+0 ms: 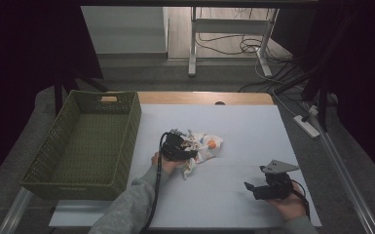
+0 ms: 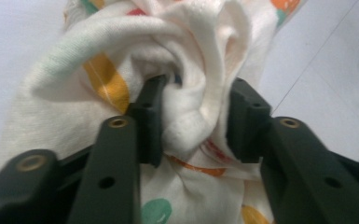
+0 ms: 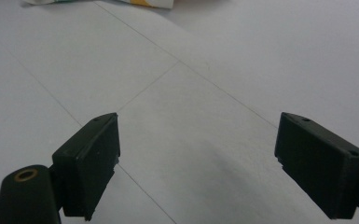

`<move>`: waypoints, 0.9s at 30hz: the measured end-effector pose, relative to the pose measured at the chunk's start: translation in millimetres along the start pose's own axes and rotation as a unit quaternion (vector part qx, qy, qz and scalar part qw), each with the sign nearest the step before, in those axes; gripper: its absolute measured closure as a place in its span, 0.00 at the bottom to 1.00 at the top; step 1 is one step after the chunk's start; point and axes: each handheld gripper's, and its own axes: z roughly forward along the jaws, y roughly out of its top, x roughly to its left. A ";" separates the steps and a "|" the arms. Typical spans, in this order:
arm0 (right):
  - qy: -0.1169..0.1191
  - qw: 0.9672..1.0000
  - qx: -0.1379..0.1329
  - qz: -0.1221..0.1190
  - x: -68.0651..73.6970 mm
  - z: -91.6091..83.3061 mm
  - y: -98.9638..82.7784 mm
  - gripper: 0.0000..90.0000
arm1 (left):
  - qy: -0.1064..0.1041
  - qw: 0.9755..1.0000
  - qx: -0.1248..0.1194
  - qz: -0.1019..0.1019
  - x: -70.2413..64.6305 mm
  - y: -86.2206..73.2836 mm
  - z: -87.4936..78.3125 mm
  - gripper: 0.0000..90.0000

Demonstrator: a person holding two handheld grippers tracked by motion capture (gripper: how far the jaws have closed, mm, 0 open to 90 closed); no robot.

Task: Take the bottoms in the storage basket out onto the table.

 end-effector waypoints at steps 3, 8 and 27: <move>0.000 1.000 -0.002 -0.001 0.1 -0.6 -0.2 0.16 | 0.004 1.000 0.005 0.009 -1.9 1.2 -0.7 0.55; 0.000 1.000 -0.002 0.001 0.0 -1.3 -0.9 0.16 | 0.020 1.000 0.004 0.024 -8.8 4.2 -6.9 0.36; 0.000 1.000 0.000 0.002 0.1 -0.9 -1.1 0.16 | 0.053 0.996 -0.035 0.065 -38.6 2.9 -67.5 0.22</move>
